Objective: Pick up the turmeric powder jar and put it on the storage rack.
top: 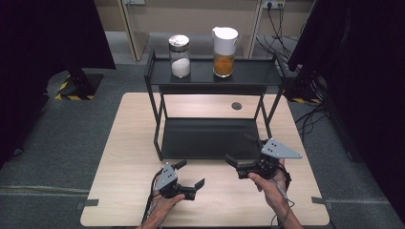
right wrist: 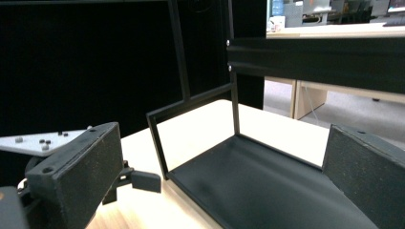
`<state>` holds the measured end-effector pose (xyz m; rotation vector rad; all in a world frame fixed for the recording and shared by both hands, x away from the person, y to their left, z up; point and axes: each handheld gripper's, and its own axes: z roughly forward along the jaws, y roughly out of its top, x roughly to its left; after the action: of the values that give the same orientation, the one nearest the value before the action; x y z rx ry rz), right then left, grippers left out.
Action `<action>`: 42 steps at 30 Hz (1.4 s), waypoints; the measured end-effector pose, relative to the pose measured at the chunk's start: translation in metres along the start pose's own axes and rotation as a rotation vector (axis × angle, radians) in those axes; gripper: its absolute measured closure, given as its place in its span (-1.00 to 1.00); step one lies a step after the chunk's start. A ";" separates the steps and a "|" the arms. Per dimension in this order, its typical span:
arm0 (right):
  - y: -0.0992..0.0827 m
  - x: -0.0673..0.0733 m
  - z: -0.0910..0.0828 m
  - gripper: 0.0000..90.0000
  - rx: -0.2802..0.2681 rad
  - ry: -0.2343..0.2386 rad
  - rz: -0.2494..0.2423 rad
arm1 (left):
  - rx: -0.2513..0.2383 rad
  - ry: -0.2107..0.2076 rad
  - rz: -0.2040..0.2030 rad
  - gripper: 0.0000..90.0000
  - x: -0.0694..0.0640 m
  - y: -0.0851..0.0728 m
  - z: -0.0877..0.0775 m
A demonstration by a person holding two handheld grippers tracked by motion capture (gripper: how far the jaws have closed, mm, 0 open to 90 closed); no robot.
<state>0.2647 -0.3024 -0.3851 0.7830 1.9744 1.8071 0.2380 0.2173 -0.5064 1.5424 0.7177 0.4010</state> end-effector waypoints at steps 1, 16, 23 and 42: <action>-0.003 0.000 0.000 -0.99 0.001 -0.002 0.004 | 0.000 -0.001 -0.001 -0.99 0.000 0.000 0.000; -0.042 -0.003 0.001 -0.99 0.029 -0.001 0.043 | -0.003 0.008 -0.001 -0.99 0.001 0.000 -0.001; -0.060 -0.004 -0.004 -0.99 0.033 -0.007 0.065 | -0.004 0.008 -0.002 -0.99 0.001 0.000 -0.001; -0.077 0.000 0.000 -0.99 0.053 0.000 0.048 | -0.007 0.008 -0.007 -1.00 0.002 0.000 0.001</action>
<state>0.2519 -0.3048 -0.4611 0.8538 2.0272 1.7882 0.2401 0.2180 -0.5072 1.5324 0.7272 0.4040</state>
